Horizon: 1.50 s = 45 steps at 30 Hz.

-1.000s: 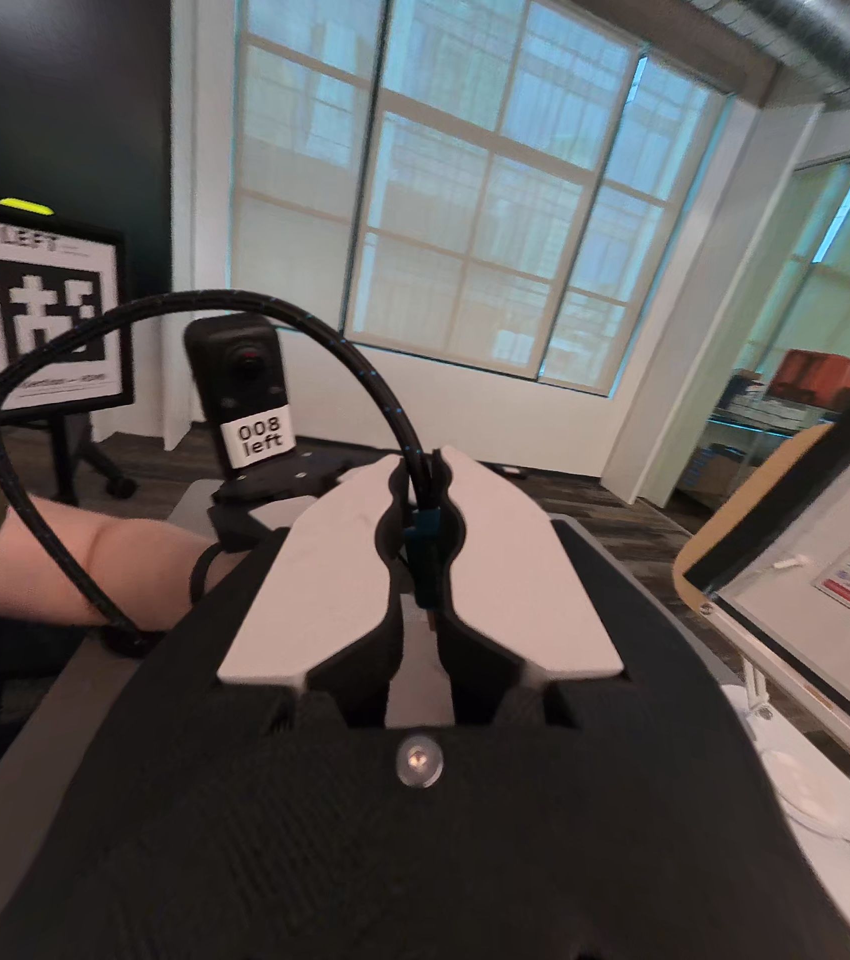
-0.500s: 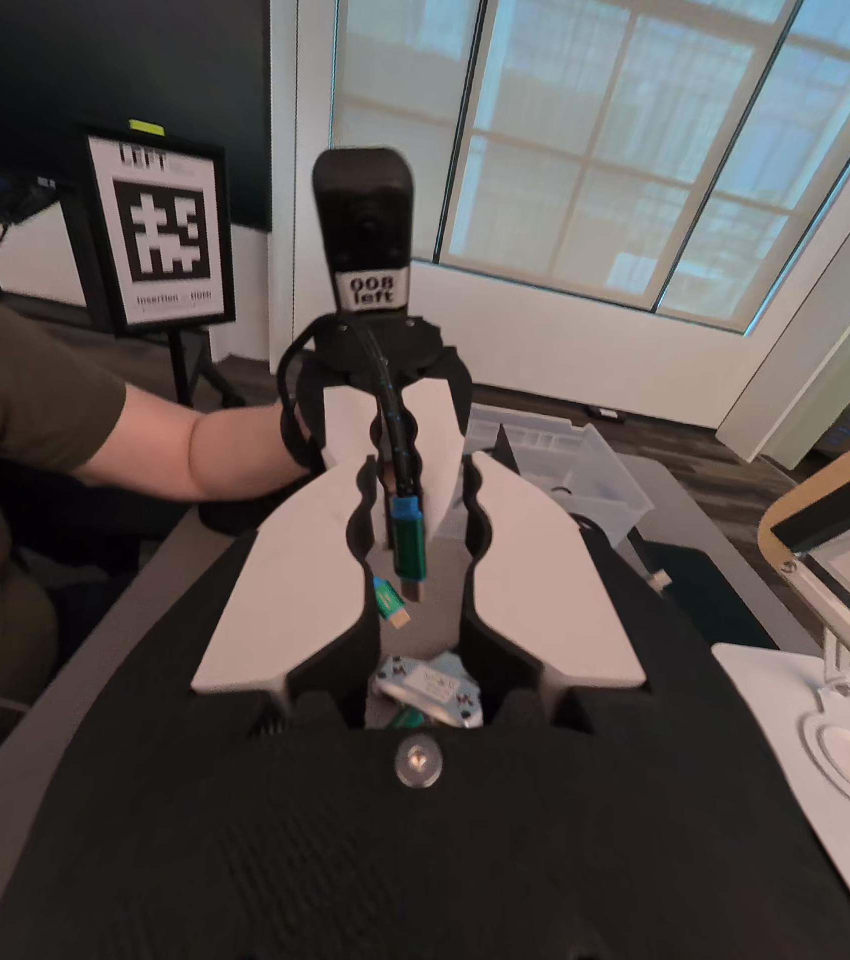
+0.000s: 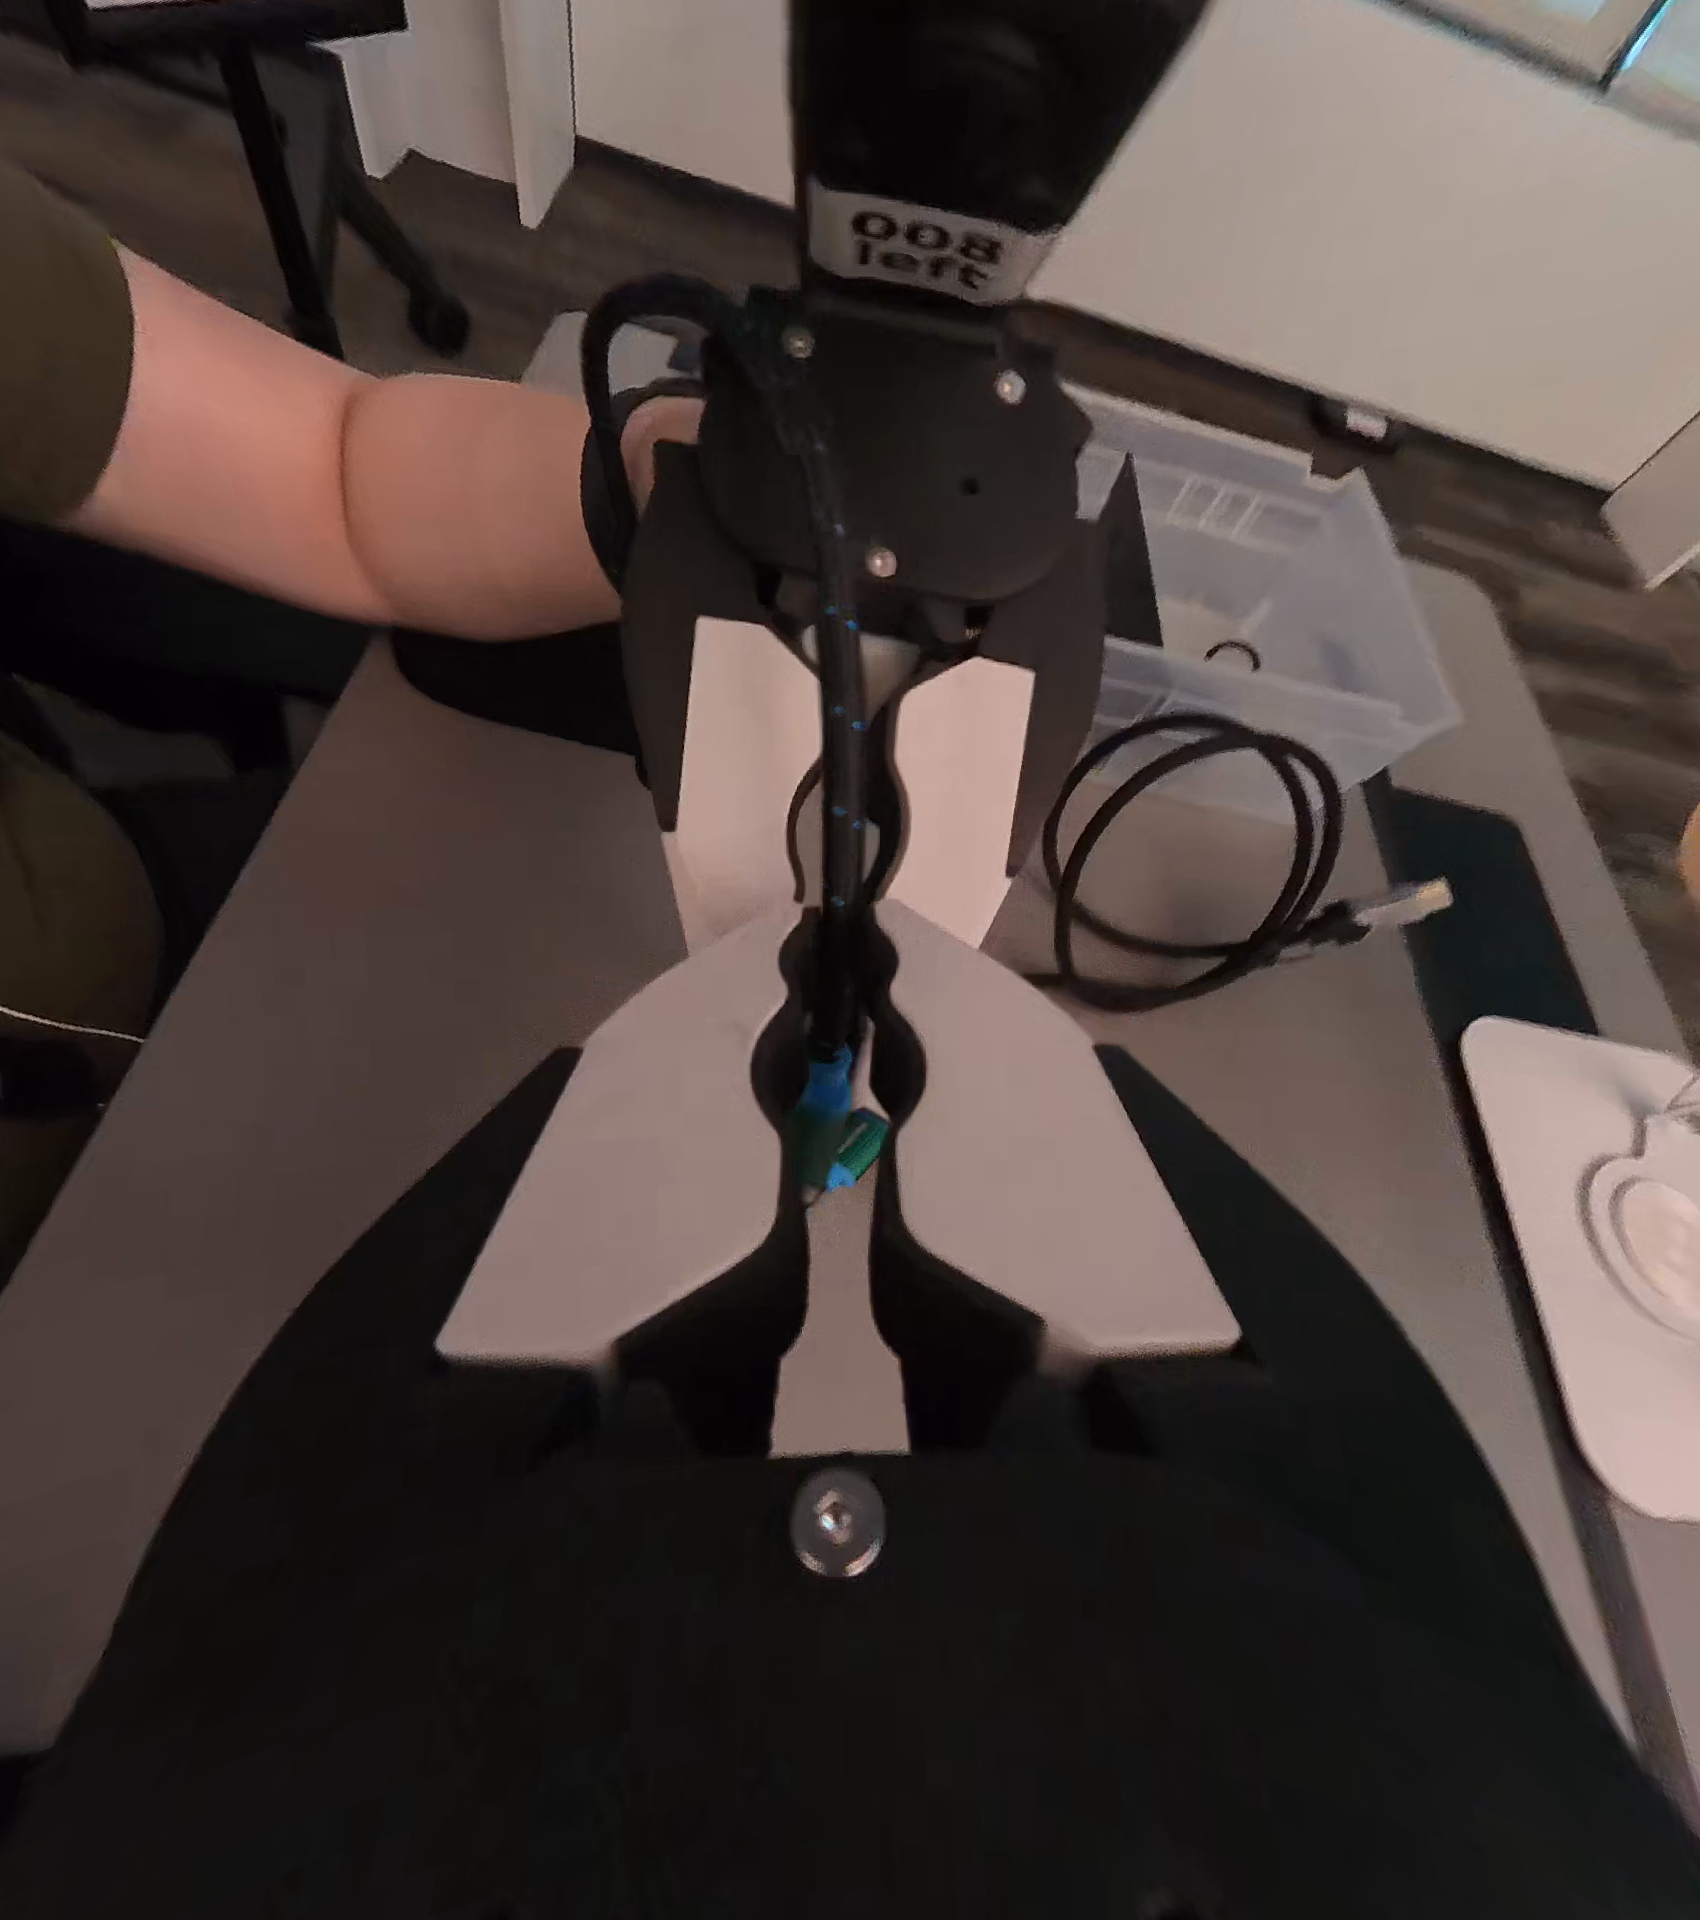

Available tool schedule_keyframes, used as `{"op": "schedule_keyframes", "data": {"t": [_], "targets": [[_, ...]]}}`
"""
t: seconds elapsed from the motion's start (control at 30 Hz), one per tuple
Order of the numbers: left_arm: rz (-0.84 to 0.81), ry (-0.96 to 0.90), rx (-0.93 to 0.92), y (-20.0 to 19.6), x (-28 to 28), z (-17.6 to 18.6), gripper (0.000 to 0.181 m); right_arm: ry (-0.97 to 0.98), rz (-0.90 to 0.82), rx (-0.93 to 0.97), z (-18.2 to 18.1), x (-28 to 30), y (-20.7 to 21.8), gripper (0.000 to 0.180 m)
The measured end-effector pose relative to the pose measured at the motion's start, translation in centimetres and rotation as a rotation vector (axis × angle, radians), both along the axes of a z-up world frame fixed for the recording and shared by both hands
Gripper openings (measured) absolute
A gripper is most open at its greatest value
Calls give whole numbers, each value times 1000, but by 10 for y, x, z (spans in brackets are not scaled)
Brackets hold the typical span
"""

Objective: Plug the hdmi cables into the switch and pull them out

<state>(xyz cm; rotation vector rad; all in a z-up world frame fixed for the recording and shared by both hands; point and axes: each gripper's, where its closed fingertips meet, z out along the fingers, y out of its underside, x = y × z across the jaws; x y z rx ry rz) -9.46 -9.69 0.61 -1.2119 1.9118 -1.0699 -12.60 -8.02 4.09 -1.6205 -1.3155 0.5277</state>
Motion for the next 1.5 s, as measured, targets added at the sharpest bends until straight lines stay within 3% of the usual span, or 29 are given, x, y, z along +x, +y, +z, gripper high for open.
{"op": "schedule_keyframes", "data": {"t": [0.1,0.23,0.33,0.43,0.5,0.57,0.67,0.73,0.9,1.13,1.5], "targets": [[132,-105,-4,26,4,18,17,83,-25,-62,10,7,2,7],[537,-295,22,110,-21,60,31,246,-129,-177,24,31,15,6],[749,-503,-74,148,-60,102,33,481,-332,-320,30,58,47,7],[885,-681,-54,162,-97,137,40,719,-376,-469,26,73,65,7],[864,-675,14,147,-97,145,39,876,-323,-573,25,74,72,7],[710,-575,21,111,-73,136,28,1017,-271,-650,26,72,77,7],[505,-346,-105,60,-30,97,33,1212,-188,-752,28,66,83,7],[471,-227,-165,47,-11,67,37,1328,-147,-807,30,65,85,7],[510,-174,-145,50,19,24,49,1539,-145,-858,32,66,90,7],[629,-293,216,61,23,30,56,1605,-145,-866,37,46,84,7],[645,-301,291,65,21,31,53,1654,-193,-820,34,49,87,8]]}}
